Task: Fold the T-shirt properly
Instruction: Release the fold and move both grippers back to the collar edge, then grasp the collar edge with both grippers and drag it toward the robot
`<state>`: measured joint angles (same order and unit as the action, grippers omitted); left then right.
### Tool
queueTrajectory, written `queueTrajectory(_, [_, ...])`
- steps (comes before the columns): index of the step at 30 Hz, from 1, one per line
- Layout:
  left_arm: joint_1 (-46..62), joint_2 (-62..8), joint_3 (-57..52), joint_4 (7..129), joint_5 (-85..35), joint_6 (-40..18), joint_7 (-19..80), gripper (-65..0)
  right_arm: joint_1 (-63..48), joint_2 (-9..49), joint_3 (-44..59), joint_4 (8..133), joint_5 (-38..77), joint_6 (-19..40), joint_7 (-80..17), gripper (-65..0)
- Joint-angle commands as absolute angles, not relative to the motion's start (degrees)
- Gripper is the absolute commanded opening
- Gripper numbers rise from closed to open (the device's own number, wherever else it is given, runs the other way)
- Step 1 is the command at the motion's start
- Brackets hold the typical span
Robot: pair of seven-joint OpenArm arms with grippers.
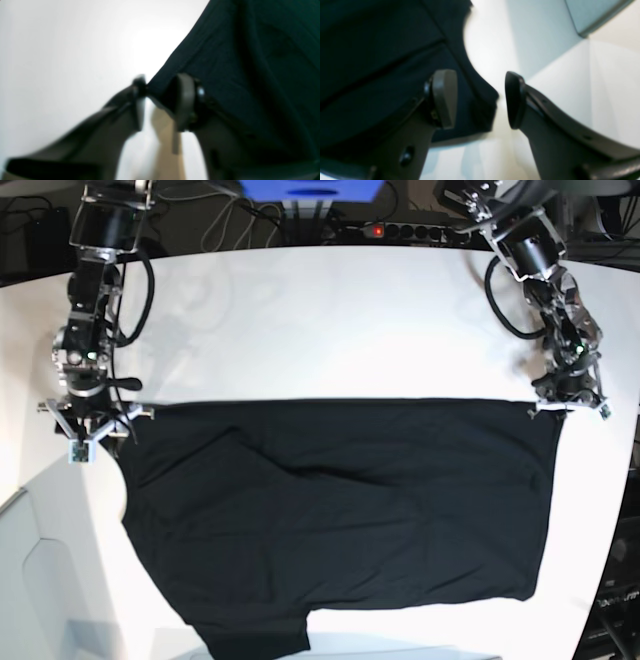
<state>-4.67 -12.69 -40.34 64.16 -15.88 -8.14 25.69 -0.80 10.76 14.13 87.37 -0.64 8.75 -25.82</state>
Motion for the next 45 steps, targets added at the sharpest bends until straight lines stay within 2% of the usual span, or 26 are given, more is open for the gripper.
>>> queueTrajectory(1, [-5.1, -13.3, -40.2, 64.6, -16.0, -8.0, 26.8, -53.9, 0.3, 11.4, 14.3, 87.8, -0.3, 8.8, -24.2, -33.1])
queueTrajectory(5, [-5.1, -13.2, -40.2, 64.6, -15.8, -8.0, 26.8, -65.0, 0.1, 11.4, 14.3, 87.6, -0.1, 8.9, -24.2, -33.1])
queueTrajectory(20, [-5.0, -13.6, -40.5, 64.6, -15.6, -8.0, 26.6, -65.0, -0.3, 11.4, 14.3, 78.8, -0.1, 8.9, -24.2, -33.1])
queueTrajectory(29, [-4.9, -13.6, -40.6, 64.6, -15.4, -8.0, 26.5, -65.0, -0.4, 11.3, 14.3, 77.7, -0.1, 8.9, -24.2, -34.0])
queueTrajectory(32, [-4.9, -13.6, -40.6, 64.6, -15.4, -8.0, 26.5, -65.0, -1.1, 11.3, 14.3, 77.7, -0.1, 8.9, -24.2, -40.2])
queueTrajectory(37, [-4.9, -13.7, -40.6, 64.6, -15.3, -8.0, 26.7, -65.0, -1.4, 11.4, 14.3, 77.7, -0.1, 8.9, -24.3, -64.0])
queueTrajectory(45, [-3.6, -13.6, -40.2, 66.0, -15.6, -8.0, 26.9, -65.0, -4.2, 13.0, 16.7, 81.2, -0.1, 8.9, -25.8, -65.0])
